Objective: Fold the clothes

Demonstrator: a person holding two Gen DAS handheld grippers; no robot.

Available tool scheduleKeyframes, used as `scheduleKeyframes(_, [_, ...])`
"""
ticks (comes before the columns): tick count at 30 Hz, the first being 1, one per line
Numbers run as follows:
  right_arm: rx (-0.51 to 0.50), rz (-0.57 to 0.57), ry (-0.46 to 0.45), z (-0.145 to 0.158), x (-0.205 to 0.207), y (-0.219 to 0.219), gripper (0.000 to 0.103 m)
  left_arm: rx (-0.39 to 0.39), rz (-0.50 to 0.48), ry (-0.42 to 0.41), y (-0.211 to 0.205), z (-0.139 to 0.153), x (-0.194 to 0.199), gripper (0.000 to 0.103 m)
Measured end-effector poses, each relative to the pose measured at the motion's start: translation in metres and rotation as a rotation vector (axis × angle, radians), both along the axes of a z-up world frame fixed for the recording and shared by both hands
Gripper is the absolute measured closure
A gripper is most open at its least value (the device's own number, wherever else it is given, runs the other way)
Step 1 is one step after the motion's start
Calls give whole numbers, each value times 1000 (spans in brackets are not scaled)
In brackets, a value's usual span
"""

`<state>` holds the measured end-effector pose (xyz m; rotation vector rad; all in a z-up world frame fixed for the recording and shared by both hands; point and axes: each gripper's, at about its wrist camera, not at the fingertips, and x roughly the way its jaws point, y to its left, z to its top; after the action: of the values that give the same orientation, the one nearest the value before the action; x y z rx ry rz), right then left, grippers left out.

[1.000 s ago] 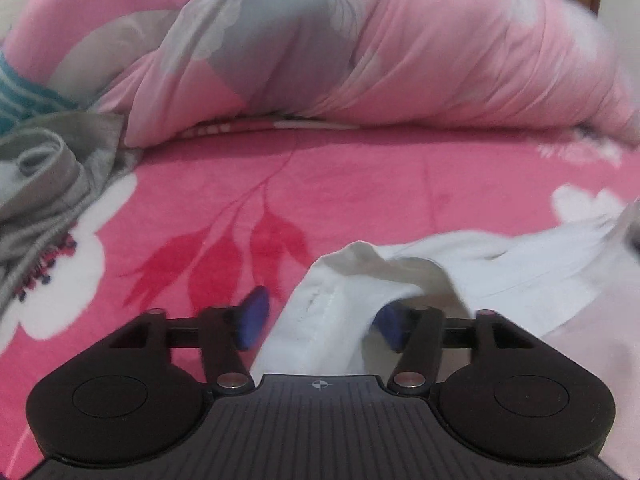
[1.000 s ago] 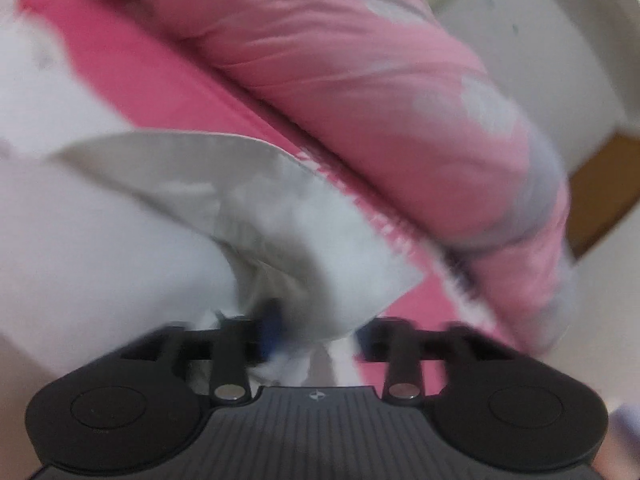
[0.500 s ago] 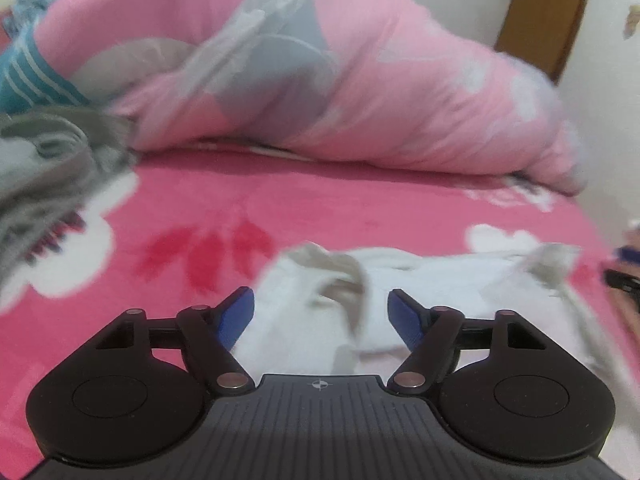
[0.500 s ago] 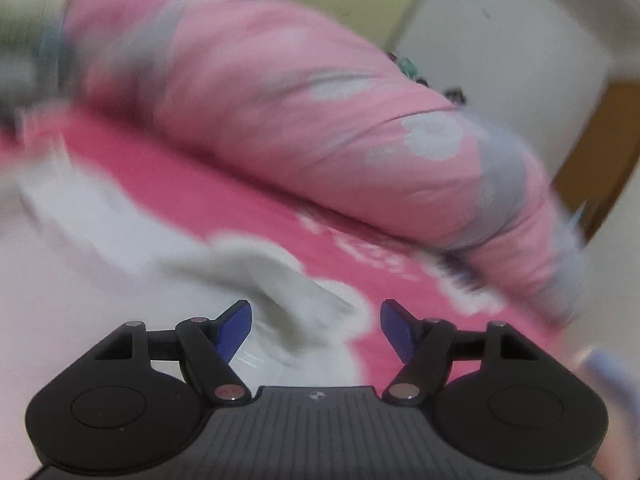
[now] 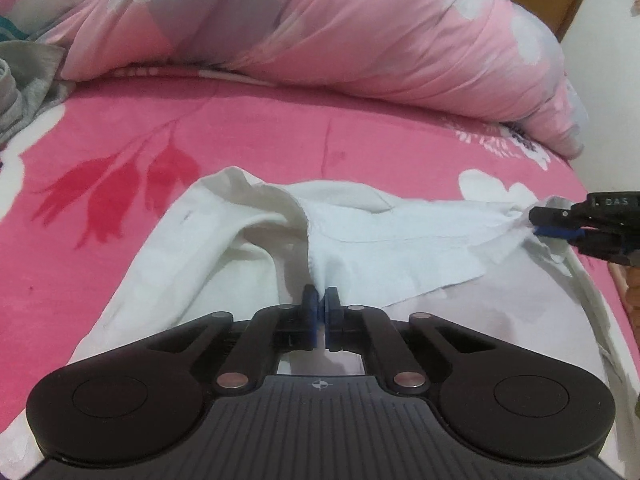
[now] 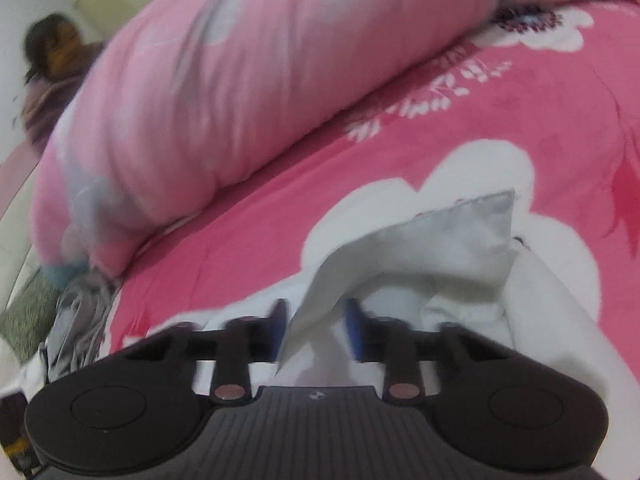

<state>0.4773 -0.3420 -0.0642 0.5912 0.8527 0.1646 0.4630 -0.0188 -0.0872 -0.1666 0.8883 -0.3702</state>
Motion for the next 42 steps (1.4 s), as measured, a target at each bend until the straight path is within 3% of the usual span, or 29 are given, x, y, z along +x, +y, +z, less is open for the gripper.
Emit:
scheduleKeyframes(1, [8, -6, -14, -1, 3, -2, 101, -23, 6, -7, 2, 2, 1, 103])
scheduleKeyframes(8, [42, -1, -155, 9, 24, -8, 103, -291, 84, -46, 27, 21, 25, 103])
scheduleKeyframes(11, [84, -28, -194, 7, 44, -12, 103, -358, 184, -70, 31, 18, 45, 103])
scheduleKeyframes(15, [116, -75, -198, -17, 73, -23, 100, -360, 267, -73, 24, -2, 71, 101])
scheduleKeyframes(17, [153, -93, -143, -37, 89, -30, 94, -356, 293, -46, 20, -13, 80, 96])
scheduleKeyframes(18, [176, -108, -106, -47, 95, -36, 85, -363, 311, -28, 19, -19, 84, 88])
scheduleKeyframes(20, [258, -138, -59, -63, 102, -49, 84, -404, 347, 6, 23, -28, 89, 80])
scheduleKeyframes(21, [328, -152, -62, -65, 100, -57, 77, -441, 361, 13, 27, -29, 89, 74])
scheduleKeyframes(22, [399, -166, -66, -67, 98, -65, 60, -478, 375, 20, 32, -30, 90, 70])
scheduleKeyframes(26, [535, -239, -116, -46, 77, -95, 33, -531, 452, -16, 49, -14, 77, 49])
scheduleKeyframes(30, [602, -277, -113, -16, 46, -118, 31, -530, 466, -24, 66, 18, 50, 48])
scheduleKeyframes(34, [573, -212, -138, 28, -12, -129, 31, -485, 420, -104, 91, 80, -12, 48])
scheduleKeyframes(38, [513, -116, -175, 69, -80, -130, 31, -350, 387, -204, 124, 147, -95, 44])
scheduleKeyframes(42, [434, 10, -211, 103, -145, -108, 32, -201, 390, -278, 147, 191, -182, 41])
